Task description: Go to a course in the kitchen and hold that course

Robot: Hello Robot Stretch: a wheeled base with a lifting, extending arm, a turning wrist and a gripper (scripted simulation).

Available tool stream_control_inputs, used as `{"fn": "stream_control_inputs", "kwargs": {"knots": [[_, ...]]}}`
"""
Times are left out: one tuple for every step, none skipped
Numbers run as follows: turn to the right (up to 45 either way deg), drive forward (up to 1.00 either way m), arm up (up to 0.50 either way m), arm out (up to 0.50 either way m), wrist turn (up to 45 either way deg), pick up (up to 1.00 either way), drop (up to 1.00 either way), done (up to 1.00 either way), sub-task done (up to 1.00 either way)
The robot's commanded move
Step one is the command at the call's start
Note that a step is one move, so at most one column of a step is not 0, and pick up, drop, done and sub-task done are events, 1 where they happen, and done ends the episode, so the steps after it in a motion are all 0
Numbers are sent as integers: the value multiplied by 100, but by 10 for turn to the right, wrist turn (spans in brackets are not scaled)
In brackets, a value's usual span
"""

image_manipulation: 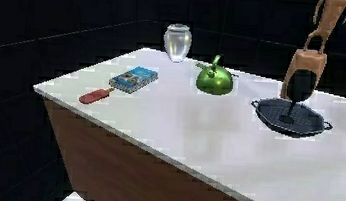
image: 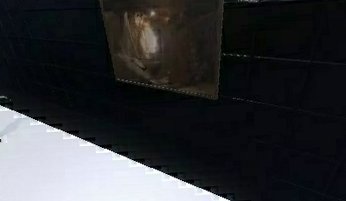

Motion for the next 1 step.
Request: {"fn": "stream_control_inputs", "kwargs": {"knots": [[-120,0,0,0,0,0,0,0,0]]}}
